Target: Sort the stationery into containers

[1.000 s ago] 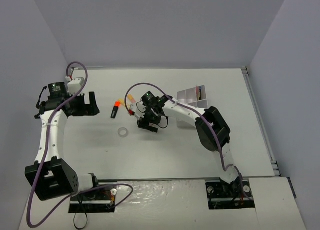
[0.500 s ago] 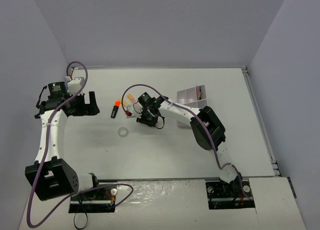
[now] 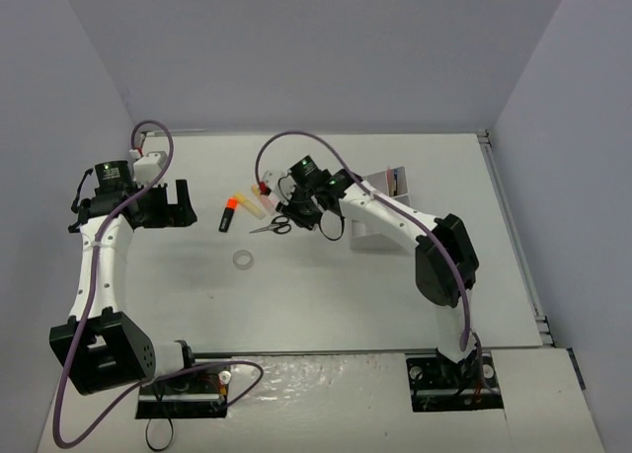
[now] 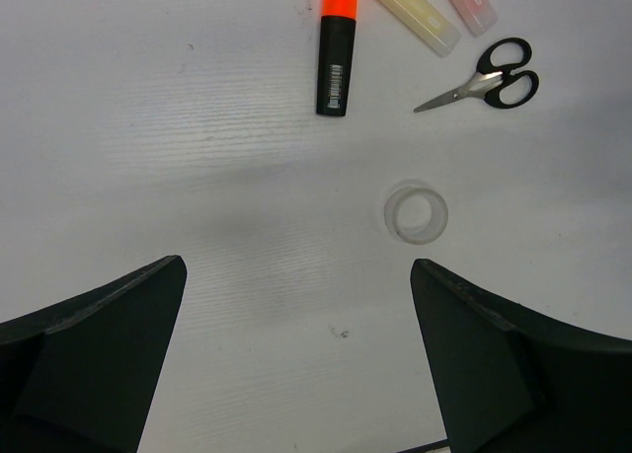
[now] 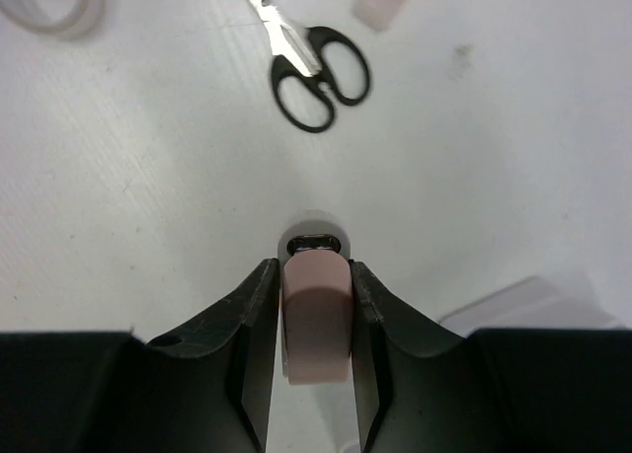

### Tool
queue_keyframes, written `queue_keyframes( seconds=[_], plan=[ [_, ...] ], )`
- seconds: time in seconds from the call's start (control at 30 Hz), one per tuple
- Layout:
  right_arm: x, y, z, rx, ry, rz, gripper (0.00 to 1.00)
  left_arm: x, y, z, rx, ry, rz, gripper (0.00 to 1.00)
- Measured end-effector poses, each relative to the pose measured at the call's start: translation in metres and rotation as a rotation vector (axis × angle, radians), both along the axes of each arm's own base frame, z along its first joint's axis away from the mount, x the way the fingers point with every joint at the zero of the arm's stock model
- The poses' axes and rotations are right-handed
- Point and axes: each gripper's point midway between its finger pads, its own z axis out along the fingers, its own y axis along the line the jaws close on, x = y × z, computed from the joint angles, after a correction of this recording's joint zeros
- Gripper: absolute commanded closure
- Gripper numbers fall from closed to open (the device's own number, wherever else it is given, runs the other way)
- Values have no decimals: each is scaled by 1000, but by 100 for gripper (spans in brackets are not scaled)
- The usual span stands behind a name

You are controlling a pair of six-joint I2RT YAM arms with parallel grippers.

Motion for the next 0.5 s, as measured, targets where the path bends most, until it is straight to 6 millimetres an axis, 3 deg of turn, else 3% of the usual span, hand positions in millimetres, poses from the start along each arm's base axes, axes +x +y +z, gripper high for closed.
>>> queue_keyframes(
  seconds=[0.13, 0.2, 0.3, 0.37, 0.5],
  plan=[
    [46, -42, 33, 112, 8, -314, 100, 0, 0, 0, 0, 0, 0, 3],
    [75, -75, 39, 139, -10, -509, 100, 0, 0, 0, 0, 0, 0, 3],
    [102, -125, 38, 131, -43, -759, 100, 0, 0, 0, 0, 0, 0, 3],
    [110, -141, 40, 133, -72, -868, 100, 0, 0, 0, 0, 0, 0, 3],
    [120, -143, 43, 196, -106, -979, 100, 0, 0, 0, 0, 0, 0, 3]
  ],
)
